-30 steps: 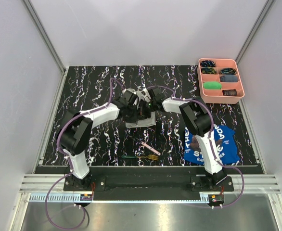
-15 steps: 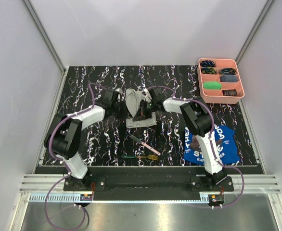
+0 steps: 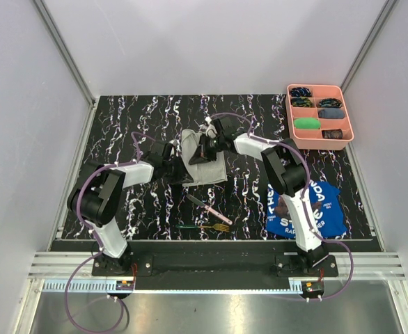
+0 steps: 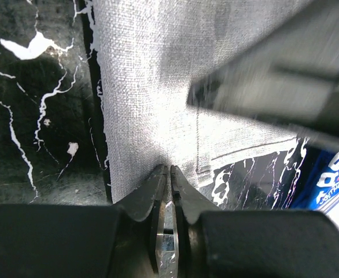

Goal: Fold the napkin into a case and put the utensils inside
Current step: Smooth out the 2/3-rectangle-folded napkin at the center of the board.

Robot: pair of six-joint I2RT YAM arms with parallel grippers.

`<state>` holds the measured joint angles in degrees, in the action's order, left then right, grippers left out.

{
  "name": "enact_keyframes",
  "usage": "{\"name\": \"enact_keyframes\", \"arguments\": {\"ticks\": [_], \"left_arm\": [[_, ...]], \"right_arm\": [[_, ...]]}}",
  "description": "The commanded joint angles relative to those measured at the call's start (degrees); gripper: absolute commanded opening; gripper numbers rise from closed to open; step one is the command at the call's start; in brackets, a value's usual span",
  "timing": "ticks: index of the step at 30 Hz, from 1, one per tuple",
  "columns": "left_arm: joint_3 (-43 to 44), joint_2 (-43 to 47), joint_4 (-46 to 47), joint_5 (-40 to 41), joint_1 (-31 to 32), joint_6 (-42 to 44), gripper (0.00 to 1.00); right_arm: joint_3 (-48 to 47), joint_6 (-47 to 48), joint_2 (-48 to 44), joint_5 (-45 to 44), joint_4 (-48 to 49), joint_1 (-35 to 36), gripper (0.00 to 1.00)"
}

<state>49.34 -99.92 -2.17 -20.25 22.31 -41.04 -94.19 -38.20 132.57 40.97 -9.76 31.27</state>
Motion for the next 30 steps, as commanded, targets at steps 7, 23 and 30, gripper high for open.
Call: {"name": "enact_keyframes", "arguments": {"ticks": [7, 23, 30], "left_arm": [[-0.65, -0.01, 1.29, 1.27, 0.02, 1.13, 0.15], [0.32, -1.77, 1.82, -0.05, 0.02, 0.17, 0.15], [0.23, -0.72, 1.47, -0.14, 0.02, -0.1, 0.15]], "right_arm": [[-11.09, 5.23, 8.75, -5.55, -5.27, -5.16, 0.0], [-31.65, 3.04, 18.24, -4.14, -6.5, -7.1, 0.04], [-41.85, 2.33, 24.31, -6.6, -10.53, -8.24, 0.05]]}}
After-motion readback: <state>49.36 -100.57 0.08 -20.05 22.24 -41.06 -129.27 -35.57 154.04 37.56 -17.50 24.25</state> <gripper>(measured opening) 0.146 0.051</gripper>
